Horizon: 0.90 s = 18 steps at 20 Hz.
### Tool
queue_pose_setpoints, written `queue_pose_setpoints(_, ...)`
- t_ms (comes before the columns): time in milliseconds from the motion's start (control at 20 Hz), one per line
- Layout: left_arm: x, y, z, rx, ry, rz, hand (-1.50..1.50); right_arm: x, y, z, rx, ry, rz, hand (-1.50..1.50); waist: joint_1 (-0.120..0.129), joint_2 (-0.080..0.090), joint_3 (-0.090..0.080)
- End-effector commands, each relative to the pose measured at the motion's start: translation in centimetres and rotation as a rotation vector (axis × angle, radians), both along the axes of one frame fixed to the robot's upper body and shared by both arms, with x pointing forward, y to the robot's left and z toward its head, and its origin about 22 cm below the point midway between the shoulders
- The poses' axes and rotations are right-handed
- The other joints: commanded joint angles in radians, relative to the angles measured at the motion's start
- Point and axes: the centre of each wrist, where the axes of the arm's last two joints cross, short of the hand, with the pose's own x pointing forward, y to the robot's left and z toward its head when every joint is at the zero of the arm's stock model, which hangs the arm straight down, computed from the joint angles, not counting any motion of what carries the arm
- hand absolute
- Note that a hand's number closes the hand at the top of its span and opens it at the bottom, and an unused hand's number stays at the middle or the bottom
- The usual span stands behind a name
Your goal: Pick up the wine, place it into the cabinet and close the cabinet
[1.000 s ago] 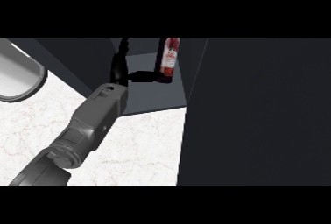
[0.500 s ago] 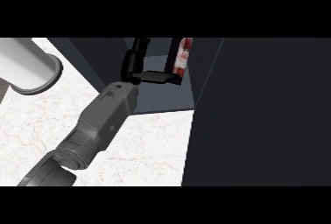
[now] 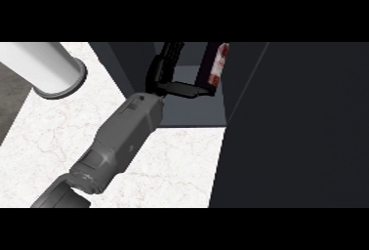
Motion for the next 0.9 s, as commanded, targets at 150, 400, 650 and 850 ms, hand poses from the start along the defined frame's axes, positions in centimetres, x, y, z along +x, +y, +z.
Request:
queue_pose_setpoints(150,-1.3,-1.9,2.0,-0.004,-0.029,-0.08,-1.5,-2.6,-1.0,0.4,-0.008,-0.003,-0.01,-1.5,0.032,-0.018,0.003)
queue_pose_setpoints(400,-4.3,-5.6,5.3,0.007,-0.098,-0.133,-1.5,-1.5,0.1,0.1,-0.017,-0.002,0.007,-1.5,0.036,-0.022,0.003)
queue_pose_setpoints(650,-9.0,-6.6,5.2,-0.042,-0.006,-0.124,-1.5,-1.9,0.6,0.5,-0.013,-0.003,0.008,-1.5,0.024,-0.015,0.003)
queue_pose_setpoints(850,-14.0,-7.0,3.6,-0.071,-0.033,-0.096,-1.5,-1.6,1.2,0.7,-0.01,-0.016,0.004,-1.5,0.028,-0.013,0.002)
